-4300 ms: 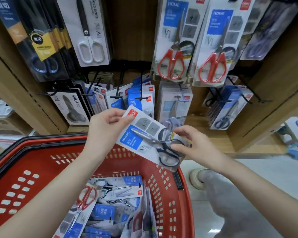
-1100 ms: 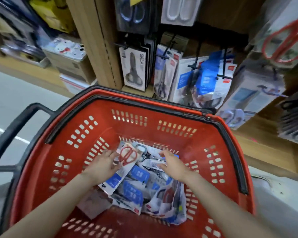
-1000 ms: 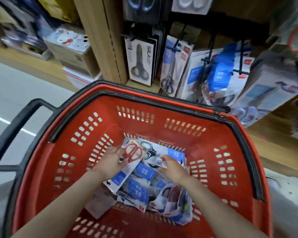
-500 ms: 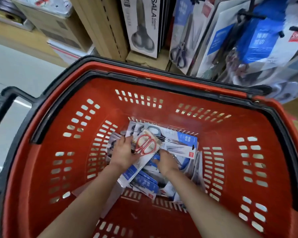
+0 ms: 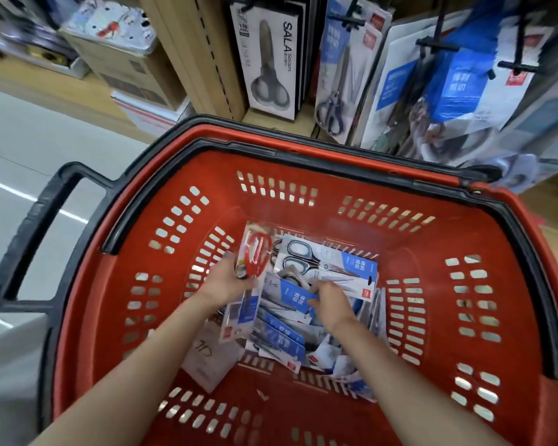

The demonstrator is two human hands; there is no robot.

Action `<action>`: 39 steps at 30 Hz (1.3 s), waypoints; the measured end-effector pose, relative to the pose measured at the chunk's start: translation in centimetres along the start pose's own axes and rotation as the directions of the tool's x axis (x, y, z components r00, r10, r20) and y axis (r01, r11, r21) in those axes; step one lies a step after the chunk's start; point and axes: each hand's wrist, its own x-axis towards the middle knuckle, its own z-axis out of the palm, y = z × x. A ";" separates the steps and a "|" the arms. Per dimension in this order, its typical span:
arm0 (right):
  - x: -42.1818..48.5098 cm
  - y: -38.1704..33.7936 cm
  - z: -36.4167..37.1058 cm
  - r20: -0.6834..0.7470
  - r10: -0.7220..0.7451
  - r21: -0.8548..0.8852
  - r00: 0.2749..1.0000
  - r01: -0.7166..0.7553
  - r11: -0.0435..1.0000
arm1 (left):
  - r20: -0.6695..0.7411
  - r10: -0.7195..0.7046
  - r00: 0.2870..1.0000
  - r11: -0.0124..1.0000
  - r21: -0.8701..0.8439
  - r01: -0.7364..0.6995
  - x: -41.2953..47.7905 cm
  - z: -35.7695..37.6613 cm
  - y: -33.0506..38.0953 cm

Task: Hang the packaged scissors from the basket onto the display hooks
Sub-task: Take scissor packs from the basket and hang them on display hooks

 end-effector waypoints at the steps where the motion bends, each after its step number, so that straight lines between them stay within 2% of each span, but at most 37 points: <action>1: -0.4 -0.2 0.1 0.012 -0.004 0.005 1.000 0.004 1.000 | -0.010 0.016 1.000 0.999 -0.034 -0.017 -0.4 -0.7 -0.1; 4: -0.7 -0.6 0.2 0.034 0.016 0.067 0.999 -0.019 0.998 | -0.050 0.024 0.998 0.984 -0.177 -0.033 -1.8 -1.7 -0.6; 8: -1.3 -1.8 -2.1 -0.002 -0.050 0.017 0.999 0.050 0.999 | -0.071 -0.001 0.997 0.960 -0.279 -0.019 -3.3 -1.3 -0.6; 17: -6.4 -5.8 -7.1 -0.151 -0.280 -0.259 0.948 0.235 0.937 | -0.066 0.001 0.998 0.961 -0.277 -0.019 -5.9 -1.4 -1.0; 21: -9.0 -7.6 -7.9 -0.134 -0.394 -0.393 0.909 0.316 0.863 | -0.075 0.000 0.997 0.948 -0.317 -0.024 -6.3 -2.6 -1.1; 23: -9.7 -8.3 -8.3 -0.134 -0.427 -0.450 0.894 0.329 0.830 | -0.076 0.017 0.997 0.937 -0.346 -0.042 -6.4 -3.4 -1.2; 26: -9.9 -8.6 -9.4 -0.178 -0.405 -0.458 0.897 0.288 0.841 | -0.049 0.024 0.999 0.932 -0.360 -0.040 -6.7 -4.4 -1.9; 30: -9.5 -8.6 -9.4 -0.207 -0.339 -0.391 0.918 0.241 0.888 | -0.033 -0.003 0.999 0.936 -0.352 -0.009 -6.8 -5.8 -3.1; 33: -9.1 -8.1 -8.1 -0.167 -0.295 -0.366 0.941 0.219 0.904 | -0.073 0.013 0.997 0.942 -0.333 -0.036 -6.5 -6.6 -2.8; 36: -9.4 -7.9 -7.8 -0.148 -0.284 -0.330 0.948 0.223 0.917 | -0.128 0.109 0.986 0.964 -0.226 -0.136 -6.4 -7.2 -1.3; 39: -10.8 -8.7 -9.5 -0.202 -0.405 -0.365 0.892 0.315 0.876 | -0.124 0.235 0.964 0.968 -0.061 -0.244 -6.5 -7.1 -0.1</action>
